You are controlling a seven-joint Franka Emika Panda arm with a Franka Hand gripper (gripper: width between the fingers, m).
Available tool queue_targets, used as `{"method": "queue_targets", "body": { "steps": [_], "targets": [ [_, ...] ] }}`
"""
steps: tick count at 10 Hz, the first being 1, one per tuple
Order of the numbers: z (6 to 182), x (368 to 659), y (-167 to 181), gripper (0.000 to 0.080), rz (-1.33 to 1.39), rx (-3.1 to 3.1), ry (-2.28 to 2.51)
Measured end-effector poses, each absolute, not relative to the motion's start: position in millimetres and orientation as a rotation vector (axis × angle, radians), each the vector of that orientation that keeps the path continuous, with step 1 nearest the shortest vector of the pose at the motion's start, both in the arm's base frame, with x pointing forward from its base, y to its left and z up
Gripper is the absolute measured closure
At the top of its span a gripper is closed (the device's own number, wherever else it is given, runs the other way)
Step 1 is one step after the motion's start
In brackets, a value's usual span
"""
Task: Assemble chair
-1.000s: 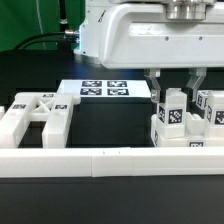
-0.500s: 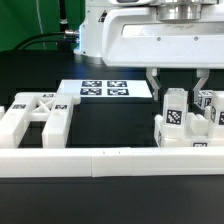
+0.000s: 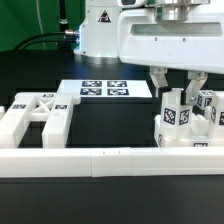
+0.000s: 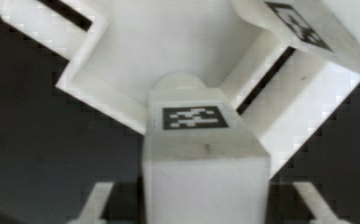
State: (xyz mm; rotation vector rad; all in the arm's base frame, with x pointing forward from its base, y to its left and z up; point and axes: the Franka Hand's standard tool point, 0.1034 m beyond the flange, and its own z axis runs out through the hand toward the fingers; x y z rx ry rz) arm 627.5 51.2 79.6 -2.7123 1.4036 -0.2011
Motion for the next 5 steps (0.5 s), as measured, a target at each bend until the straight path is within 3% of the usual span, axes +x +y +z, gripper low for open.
{"method": "queue_targets", "body": {
  "steps": [1,2,3,4,5],
  "targets": [
    [79.6,627.4,51.6,0.0417,-0.202,-2.724,1.383],
    [79.5,627.3,51.6,0.0417,-0.204,-2.753,1.329],
    [79.1,626.9,51.9,0.0239,-0.209,-2.807,1.228],
    [79.0,626.7,53.4,0.0165,-0.213,-2.863,1.103],
    [79.0,626.6,54.1,0.0165,-0.217,-2.911,0.987]
  ]
}}
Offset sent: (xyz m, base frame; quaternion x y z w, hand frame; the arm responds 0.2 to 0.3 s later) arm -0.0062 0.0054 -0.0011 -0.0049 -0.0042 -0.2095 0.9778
